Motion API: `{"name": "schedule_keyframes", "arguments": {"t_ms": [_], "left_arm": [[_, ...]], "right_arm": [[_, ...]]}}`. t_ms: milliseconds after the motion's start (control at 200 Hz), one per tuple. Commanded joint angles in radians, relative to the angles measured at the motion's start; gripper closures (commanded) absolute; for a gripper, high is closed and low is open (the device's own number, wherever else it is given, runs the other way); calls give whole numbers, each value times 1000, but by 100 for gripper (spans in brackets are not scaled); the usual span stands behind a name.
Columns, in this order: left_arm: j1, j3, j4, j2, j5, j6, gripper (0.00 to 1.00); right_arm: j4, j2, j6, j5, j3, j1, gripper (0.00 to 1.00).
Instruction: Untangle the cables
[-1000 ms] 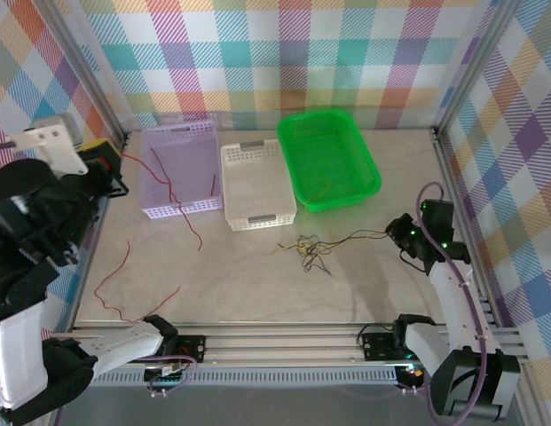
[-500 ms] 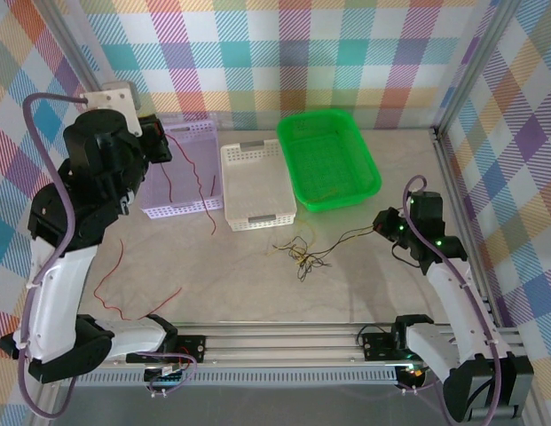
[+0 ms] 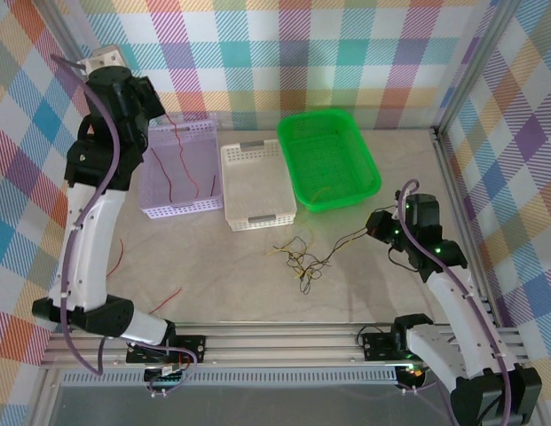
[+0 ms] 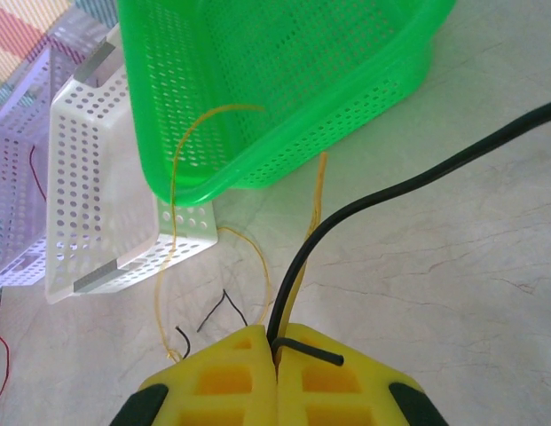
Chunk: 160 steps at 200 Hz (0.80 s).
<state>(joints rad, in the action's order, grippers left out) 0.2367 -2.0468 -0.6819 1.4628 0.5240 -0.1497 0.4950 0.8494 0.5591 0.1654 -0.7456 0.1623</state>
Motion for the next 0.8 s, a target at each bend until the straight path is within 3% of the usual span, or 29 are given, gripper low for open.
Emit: {"name": "schedule_keyframes", "arguments": {"t_ms": [0, 375, 795], "left_arm": [[-43, -32, 79, 28, -23, -45, 100], [-108, -97, 102, 191, -48, -54, 100], [-147, 42, 166, 253, -57, -76, 100]], "right_arm": [[15, -20, -35, 16, -28, 20, 100], [13, -33, -41, 20, -14, 58, 100], [10, -33, -47, 15, -17, 97, 100]]}}
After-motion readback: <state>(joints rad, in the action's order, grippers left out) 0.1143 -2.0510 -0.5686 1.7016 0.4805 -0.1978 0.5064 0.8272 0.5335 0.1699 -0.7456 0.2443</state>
